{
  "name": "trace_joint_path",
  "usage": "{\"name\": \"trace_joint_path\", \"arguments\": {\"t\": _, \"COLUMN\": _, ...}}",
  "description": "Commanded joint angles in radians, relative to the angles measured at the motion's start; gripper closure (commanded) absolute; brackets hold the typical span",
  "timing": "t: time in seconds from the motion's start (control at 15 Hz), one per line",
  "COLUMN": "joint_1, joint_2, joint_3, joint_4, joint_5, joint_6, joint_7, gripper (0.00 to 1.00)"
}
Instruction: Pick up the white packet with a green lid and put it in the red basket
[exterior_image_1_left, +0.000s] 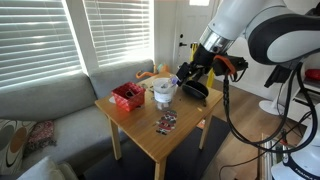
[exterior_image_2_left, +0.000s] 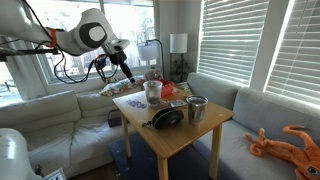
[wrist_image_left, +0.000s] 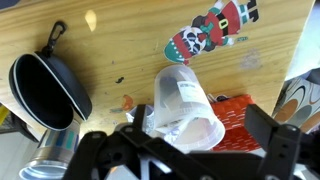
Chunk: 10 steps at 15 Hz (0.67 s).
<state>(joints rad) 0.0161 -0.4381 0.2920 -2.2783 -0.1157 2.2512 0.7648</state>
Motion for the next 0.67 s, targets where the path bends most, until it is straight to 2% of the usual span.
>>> {"name": "trace_joint_path", "arguments": {"t": 0.0, "joint_1": -0.026, "joint_2": 0.012, "joint_3": -0.011, "joint_4": 0.031, "joint_5": 0.031, "joint_6": 0.024, "joint_7": 0.134, "gripper": 0.00}}
{"name": "trace_joint_path", "arguments": {"t": 0.13, "joint_1": -0.035, "joint_2": 0.038, "joint_3": -0.042, "joint_4": 0.041, "joint_5": 0.057, "joint_6": 0.042, "joint_7": 0.180, "gripper": 0.00}}
{"name": "trace_joint_path", "arguments": {"t": 0.33, "joint_1": -0.077, "joint_2": 0.101, "joint_3": -0.047, "joint_4": 0.066, "joint_5": 0.018, "joint_6": 0.056, "joint_7": 0.278, "gripper": 0.00}}
{"name": "trace_joint_path", "arguments": {"t": 0.47, "joint_1": -0.082, "joint_2": 0.150, "joint_3": -0.051, "joint_4": 0.095, "joint_5": 0.007, "joint_6": 0.089, "joint_7": 0.309, "gripper": 0.07}}
{"name": "trace_joint_path", "arguments": {"t": 0.6, "joint_1": -0.081, "joint_2": 0.195, "joint_3": -0.051, "joint_4": 0.135, "joint_5": -0.012, "joint_6": 0.117, "joint_7": 0.341, "gripper": 0.07}}
